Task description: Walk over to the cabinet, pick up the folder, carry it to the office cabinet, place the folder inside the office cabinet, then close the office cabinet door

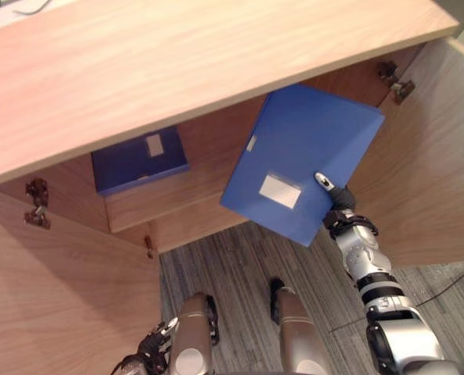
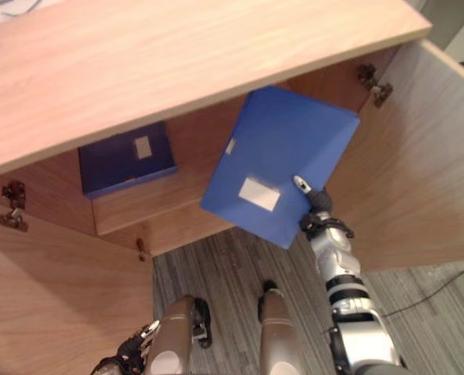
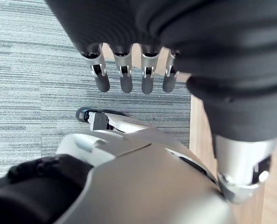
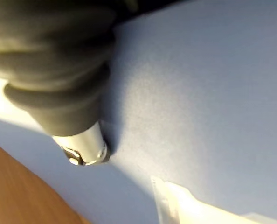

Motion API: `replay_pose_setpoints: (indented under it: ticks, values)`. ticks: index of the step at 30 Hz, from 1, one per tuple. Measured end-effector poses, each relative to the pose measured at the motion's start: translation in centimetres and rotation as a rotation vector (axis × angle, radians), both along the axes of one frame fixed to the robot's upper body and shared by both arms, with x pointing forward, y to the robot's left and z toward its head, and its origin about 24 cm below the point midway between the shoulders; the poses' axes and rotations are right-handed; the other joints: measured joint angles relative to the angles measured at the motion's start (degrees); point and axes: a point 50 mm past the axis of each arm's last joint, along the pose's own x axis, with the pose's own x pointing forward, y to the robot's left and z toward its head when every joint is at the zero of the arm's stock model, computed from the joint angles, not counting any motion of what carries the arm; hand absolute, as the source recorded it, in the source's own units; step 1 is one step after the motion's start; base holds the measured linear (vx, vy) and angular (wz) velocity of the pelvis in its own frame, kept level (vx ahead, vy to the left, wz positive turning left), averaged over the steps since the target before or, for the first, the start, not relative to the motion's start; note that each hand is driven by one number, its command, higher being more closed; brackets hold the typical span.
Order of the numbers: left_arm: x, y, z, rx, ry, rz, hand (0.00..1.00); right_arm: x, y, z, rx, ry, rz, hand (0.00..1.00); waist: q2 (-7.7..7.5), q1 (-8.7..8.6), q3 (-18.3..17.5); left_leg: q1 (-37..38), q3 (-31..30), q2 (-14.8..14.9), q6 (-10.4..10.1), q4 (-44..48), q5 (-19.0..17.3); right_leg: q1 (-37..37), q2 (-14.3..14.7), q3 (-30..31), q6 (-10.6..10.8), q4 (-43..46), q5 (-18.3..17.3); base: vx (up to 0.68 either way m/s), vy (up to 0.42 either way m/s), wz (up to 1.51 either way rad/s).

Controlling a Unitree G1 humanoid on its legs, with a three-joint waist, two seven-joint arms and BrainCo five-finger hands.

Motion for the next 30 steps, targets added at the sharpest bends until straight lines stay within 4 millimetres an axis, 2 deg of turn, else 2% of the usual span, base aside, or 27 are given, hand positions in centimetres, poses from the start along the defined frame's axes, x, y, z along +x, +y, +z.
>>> replay_pose_setpoints:
  ticks: [1,3,5,6,8,13,14,15,18,20,21,25,27,30]
  values:
    - [0.1,0.1,0.0,0.003,-0.002,0.01,0.0,0.1,0.4,0.4,0.045,-0.023,0.003,1.0,-0.16,0.06,0.1,-0.6,-0.1,-0.2,0.1,0.6,-0.1,-0.8,-0.3,-0.1,0.0,0.9,0.0,-0.13,0.081,0.08]
    - [0.9,0.2,0.4,0.016,-0.029,0.042,0.0,0.6,2.0,2.9,0.267,-0.147,-0.005,1.0,-0.33,0.21,0.4,-4.3,-0.8,-0.4,0.3,4.1,-0.8,-4.8,-0.8,-0.2,0.4,5.5,-1.3,-0.07,0.032,0.16]
    - [2.0,0.3,0.9,0.028,-0.069,0.06,0.0,0.9,2.6,4.8,0.436,-0.239,-0.031,1.0,-0.26,0.29,1.2,-7.5,-2.4,-0.5,-0.2,8.2,-1.9,-7.6,-1.3,-1.1,0.6,10.0,-3.0,-0.04,0.032,0.26]
    - [2.4,0.3,1.1,0.033,-0.082,0.07,0.0,1.0,2.7,5.3,0.487,-0.259,-0.046,1.0,-0.23,0.39,1.4,-8.6,-3.0,-0.5,-0.4,9.7,-2.4,-8.4,-1.5,-1.5,0.5,11.5,-3.7,-0.02,0.05,0.34]
    - [4.0,0.3,1.9,0.048,-0.129,0.098,0.0,0.9,2.4,6.9,0.657,-0.348,-0.112,1.0,-0.68,1.73,2.2,-12.4,-4.5,-0.8,-0.5,14.2,-4.0,-11.9,-2.2,-1.9,0.5,16.8,-6.0,-0.02,0.062,0.28]
    - [5.3,0.2,2.8,0.068,-0.184,0.143,0.0,1.1,1.4,10.9,0.824,-0.496,-0.205,1.0,-0.63,2.28,3.2,-18.5,-6.8,-2.5,-0.3,19.3,-5.2,-16.8,-4.2,-3.1,1.0,22.4,-8.5,-0.01,0.081,0.27]
    - [5.5,0.1,3.0,0.074,-0.194,0.151,0.0,1.3,1.0,11.9,0.848,-0.519,-0.228,1.0,-0.67,2.83,3.3,-19.8,-7.1,-2.6,-0.3,20.3,-5.4,-18.0,-4.3,-3.2,1.0,23.5,-8.8,0.0,0.074,0.2]
    - [5.6,0.1,3.1,0.076,-0.199,0.155,0.0,1.5,0.9,12.5,0.857,-0.526,-0.235,1.0,-0.66,2.95,3.3,-20.5,-7.2,-2.6,-0.3,20.8,-5.5,-18.6,-4.3,-3.2,1.0,24.0,-8.9,-0.01,0.053,0.12]
    - [6.6,-0.1,3.6,0.087,-0.216,0.182,0.0,3.0,-0.2,16.2,0.919,-0.529,-0.283,1.0,-0.32,3.36,3.7,-24.9,-8.9,-3.4,-0.3,23.5,-5.6,-22.0,-5.2,-4.3,1.0,26.6,-9.7,-0.02,0.048,0.2]
    - [6.9,-0.3,3.8,0.079,-0.228,0.194,0.0,3.4,-0.6,17.4,0.948,-0.525,-0.295,1.0,-0.28,3.79,3.7,-26.4,-9.4,-3.5,-0.4,24.3,-5.6,-23.3,-5.5,-4.7,0.8,27.3,-9.8,-0.02,0.015,0.19]
    - [7.4,-0.6,4.0,0.069,-0.237,0.212,0.0,3.8,-1.3,18.4,0.994,-0.511,-0.312,1.0,-0.09,4.54,4.0,-28.2,-10.1,-4.4,-0.6,25.2,-5.4,-24.8,-6.2,-4.9,0.8,28.8,-10.4,-0.02,0.004,0.24]
    - [8.0,-1.0,4.4,0.075,-0.254,0.228,0.0,4.5,-2.3,19.0,1.065,-0.431,-0.346,1.0,0.35,5.26,4.2,-31.9,-11.6,-5.7,-0.9,26.1,-4.9,-27.8,-7.5,-6.0,0.9,30.6,-11.4,-0.01,-0.027,0.28]
    - [8.8,-1.6,4.9,0.081,-0.266,0.227,0.0,4.8,-3.6,18.6,1.111,-0.36,-0.403,1.0,0.79,6.36,4.5,-34.6,-13.0,-6.7,-1.4,26.5,-4.2,-29.6,-8.3,-7.1,0.3,31.5,-11.7,0.01,-0.029,0.35]
    - [9.4,-1.9,5.4,0.104,-0.287,0.218,0.0,5.1,-4.1,18.4,1.17,-0.295,-0.431,1.0,1.17,7.21,4.7,-36.7,-13.5,-7.0,-1.6,27.3,-4.0,-31.5,-9.0,-7.7,-0.4,33.0,-12.3,0.02,-0.026,0.2]
